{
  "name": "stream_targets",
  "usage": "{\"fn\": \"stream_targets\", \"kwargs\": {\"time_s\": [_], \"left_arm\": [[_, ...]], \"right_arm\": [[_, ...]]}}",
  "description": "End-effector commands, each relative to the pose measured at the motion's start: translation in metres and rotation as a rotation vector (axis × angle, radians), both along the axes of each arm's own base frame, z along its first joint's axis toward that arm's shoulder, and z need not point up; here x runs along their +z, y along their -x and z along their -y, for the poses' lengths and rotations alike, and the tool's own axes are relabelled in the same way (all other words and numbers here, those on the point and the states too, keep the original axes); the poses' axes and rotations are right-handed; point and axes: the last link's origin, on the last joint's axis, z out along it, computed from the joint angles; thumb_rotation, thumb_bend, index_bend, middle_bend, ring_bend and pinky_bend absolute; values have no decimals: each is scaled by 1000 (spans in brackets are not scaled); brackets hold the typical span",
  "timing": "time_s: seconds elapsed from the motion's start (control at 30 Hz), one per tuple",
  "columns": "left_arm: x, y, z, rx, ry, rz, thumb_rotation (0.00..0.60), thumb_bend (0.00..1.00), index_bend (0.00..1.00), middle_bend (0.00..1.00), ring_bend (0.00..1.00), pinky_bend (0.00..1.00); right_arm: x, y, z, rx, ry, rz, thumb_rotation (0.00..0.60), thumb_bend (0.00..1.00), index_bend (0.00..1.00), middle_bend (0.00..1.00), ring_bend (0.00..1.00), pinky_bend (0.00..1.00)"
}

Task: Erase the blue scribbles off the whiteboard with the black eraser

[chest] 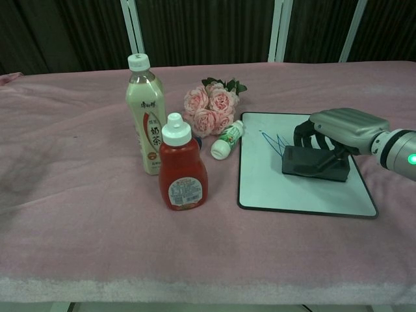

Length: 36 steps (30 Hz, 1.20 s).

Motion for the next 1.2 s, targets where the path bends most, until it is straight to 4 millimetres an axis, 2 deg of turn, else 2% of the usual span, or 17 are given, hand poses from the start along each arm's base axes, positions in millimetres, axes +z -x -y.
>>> {"fn": "stream_targets", "kwargs": {"time_s": [0.03,0.4,0.93,1.2], "left_arm": [[0,0,0,0,0,0,600,398,0,0,0,0],[2,2,-1,7,-3,-2,600,400,0,0,0,0],[5,6,-6,32,-14,5,600,399,0,0,0,0],[6,8,-9,42,-15,6,600,399,0,0,0,0]], "right_arm": [[-5,-4,7,4,14,-24,600,483,944,726,739,816],[-22,-23,40,-10,59,-89,600,484,945,726,739,816],[-42,-60,90,-22,133,-191,600,484,945,726,739,816],[-41,-62,106,-46,162,-240,600,484,944,727,739,816]]}}
